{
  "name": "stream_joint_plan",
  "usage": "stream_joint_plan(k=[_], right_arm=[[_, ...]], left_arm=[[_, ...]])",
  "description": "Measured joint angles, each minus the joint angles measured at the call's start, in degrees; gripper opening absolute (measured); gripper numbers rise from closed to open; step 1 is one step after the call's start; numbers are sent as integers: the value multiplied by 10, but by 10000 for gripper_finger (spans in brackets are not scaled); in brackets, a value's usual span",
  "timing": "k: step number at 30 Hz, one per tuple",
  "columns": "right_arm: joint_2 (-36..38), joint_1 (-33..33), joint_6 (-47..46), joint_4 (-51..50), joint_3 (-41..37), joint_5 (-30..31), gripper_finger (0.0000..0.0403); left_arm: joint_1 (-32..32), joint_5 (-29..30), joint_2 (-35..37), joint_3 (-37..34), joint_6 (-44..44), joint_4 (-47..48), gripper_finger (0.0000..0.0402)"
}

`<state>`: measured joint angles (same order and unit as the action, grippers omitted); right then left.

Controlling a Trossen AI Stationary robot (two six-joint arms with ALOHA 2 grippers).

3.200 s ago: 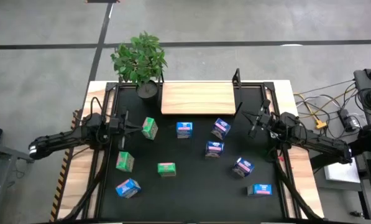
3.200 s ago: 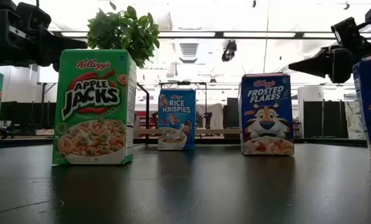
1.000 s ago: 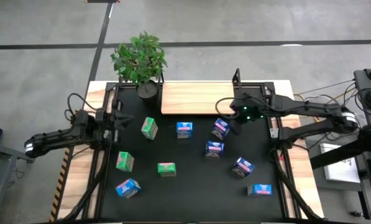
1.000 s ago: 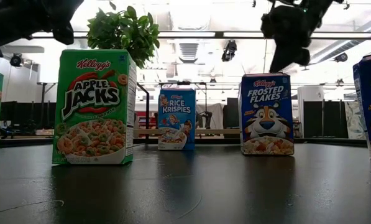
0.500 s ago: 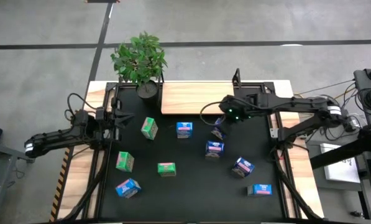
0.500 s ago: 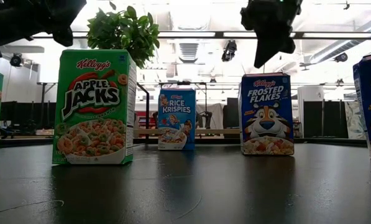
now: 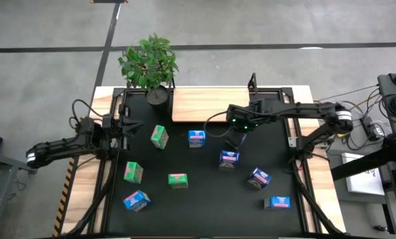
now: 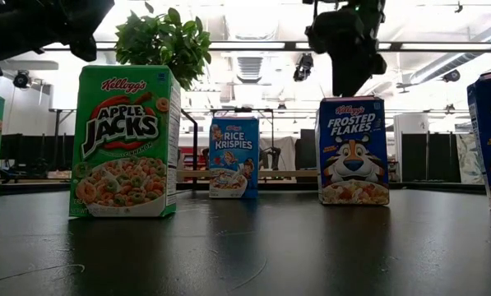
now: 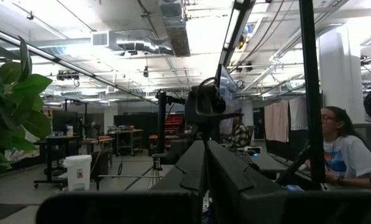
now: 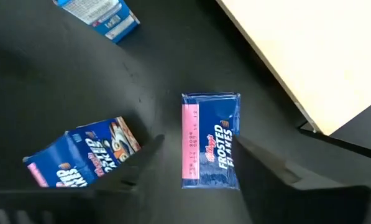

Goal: Stack cereal on shelf
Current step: Put the top blue cereal box on the shelf

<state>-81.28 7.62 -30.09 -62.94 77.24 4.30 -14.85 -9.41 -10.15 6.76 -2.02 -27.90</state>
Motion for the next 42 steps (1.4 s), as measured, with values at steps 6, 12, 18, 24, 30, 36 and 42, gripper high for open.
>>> stream_joint_plan(k=[6, 12, 18, 24, 30, 36, 42], right_arm=[[-34, 0, 0, 2, 3, 3, 253], [-49, 0, 0, 0, 3, 4, 270], [-51, 0, 6, -3, 3, 33, 257], [-51, 0, 6, -2, -15, 33, 255], [-51, 0, 4, 7, -28, 33, 252], [-51, 0, 4, 13, -29, 33, 228], [-51, 0, 5, 38, -49, 33, 194]], left_arm=[[0, 0, 0, 0, 0, 0, 1], [0, 0, 0, 0, 0, 0, 1], [0, 0, 0, 0, 0, 0, 1], [0, 0, 0, 0, 5, 0, 1], [0, 0, 0, 0, 15, 0, 1], [0, 0, 0, 0, 15, 0, 1], [0, -1, 0, 0, 15, 0, 1]])
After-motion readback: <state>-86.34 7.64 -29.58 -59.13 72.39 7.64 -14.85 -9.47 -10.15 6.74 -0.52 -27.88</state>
